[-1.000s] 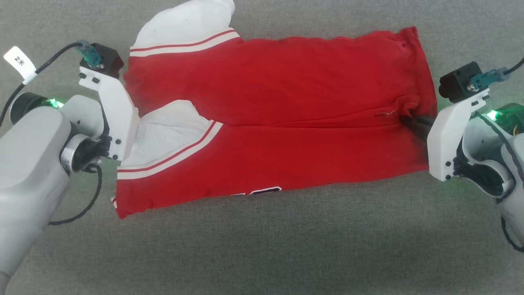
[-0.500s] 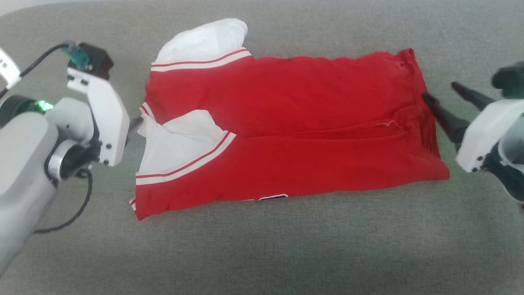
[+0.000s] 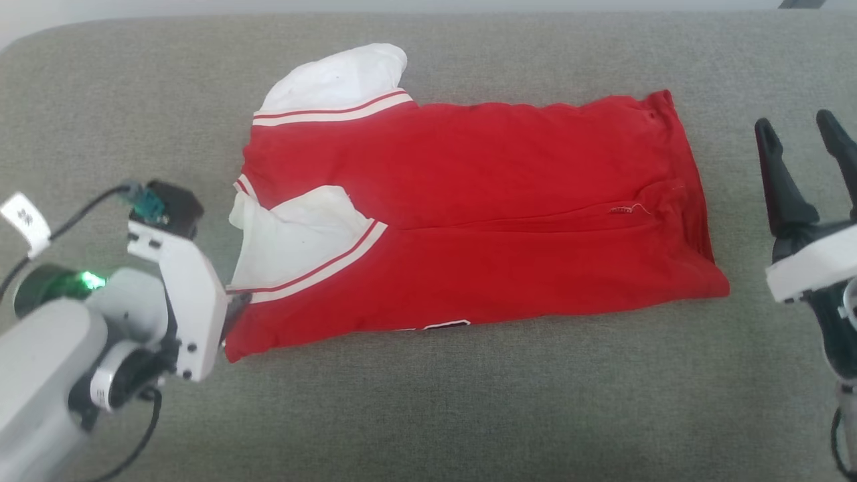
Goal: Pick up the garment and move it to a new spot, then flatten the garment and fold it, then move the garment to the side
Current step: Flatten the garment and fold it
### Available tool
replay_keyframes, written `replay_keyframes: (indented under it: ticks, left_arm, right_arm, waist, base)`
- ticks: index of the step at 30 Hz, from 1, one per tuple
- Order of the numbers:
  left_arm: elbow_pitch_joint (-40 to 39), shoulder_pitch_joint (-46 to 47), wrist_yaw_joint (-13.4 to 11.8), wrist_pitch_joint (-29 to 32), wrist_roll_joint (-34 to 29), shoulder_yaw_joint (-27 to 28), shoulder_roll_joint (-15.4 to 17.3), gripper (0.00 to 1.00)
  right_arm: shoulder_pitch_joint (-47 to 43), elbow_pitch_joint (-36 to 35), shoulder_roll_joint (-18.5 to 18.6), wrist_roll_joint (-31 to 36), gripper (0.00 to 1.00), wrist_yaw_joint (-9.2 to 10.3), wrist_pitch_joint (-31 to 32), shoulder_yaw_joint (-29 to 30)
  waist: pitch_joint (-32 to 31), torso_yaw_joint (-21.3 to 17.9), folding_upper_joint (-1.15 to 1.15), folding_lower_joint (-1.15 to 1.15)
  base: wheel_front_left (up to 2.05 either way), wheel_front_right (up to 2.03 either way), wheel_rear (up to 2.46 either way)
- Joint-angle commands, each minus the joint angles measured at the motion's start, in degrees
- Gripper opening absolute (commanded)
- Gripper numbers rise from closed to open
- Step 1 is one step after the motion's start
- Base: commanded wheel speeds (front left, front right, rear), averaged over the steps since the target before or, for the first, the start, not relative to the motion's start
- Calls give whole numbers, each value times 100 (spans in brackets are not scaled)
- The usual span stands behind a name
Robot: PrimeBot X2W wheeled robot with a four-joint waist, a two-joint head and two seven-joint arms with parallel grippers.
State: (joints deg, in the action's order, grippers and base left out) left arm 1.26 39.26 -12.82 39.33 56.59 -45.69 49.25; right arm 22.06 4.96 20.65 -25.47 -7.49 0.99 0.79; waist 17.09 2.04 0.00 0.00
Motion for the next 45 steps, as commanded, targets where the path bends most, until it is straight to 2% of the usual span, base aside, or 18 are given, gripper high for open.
replay_keyframes:
  ticks: [1,9,13,18,19,20,21,35,43,44,45]
  left_arm:
    - [-196,-193,-157,34,69,14,62,100]
    - [-323,-519,-492,134,129,-46,185,100]
    - [-86,-576,-528,100,187,-70,72,100]
    - [321,-619,-491,162,320,-151,-236,100]
    - [380,-637,-443,197,347,-189,-295,49]
    - [437,-638,-410,221,381,-220,-332,15]
    - [485,-625,-392,232,380,-243,-356,0]
    - [544,-389,-137,75,267,-336,-713,0]
    - [547,-315,-22,-21,197,-442,-972,0]
    - [569,-308,-4,-36,187,-455,-992,0]
    - [593,-298,9,-51,182,-460,-1016,0]
  right_arm:
    - [-202,-283,-176,177,100,0,86,162]
    - [-543,-924,-642,483,100,0,371,508]
    - [-633,-1105,-773,552,100,0,556,552]
    - [-664,-1088,-803,493,100,0,783,549]
    - [-670,-1072,-807,451,100,0,843,549]
    - [-699,-1035,-807,408,100,0,932,524]
    - [-727,-1025,-777,405,100,-1,1018,461]
    - [-682,-510,-384,-94,100,-1,3021,258]
    - [-718,-162,-392,-68,100,-1,4310,317]
    - [-733,-111,-388,-35,92,-1,4455,297]
    - [-739,-74,-387,-9,19,0,4558,284]
  waist:
    - [32,-40,0,0]
    - [147,-159,0,0]
    - [223,-229,0,0]
    - [296,-277,0,0]
    - [305,-282,0,0]
    - [313,-287,0,0]
    - [319,-289,0,0]
    - [404,-28,0,0]
    - [542,228,0,0]
    - [552,246,0,0]
    - [562,261,0,0]
  base:
    - [0,0,0]
    - [0,0,0]
    - [0,0,0]
    - [0,0,0]
    - [0,0,0]
    - [0,0,0]
    - [0,0,0]
    - [0,0,0]
    - [0,0,0]
    - [0,0,0]
    - [0,0,0]
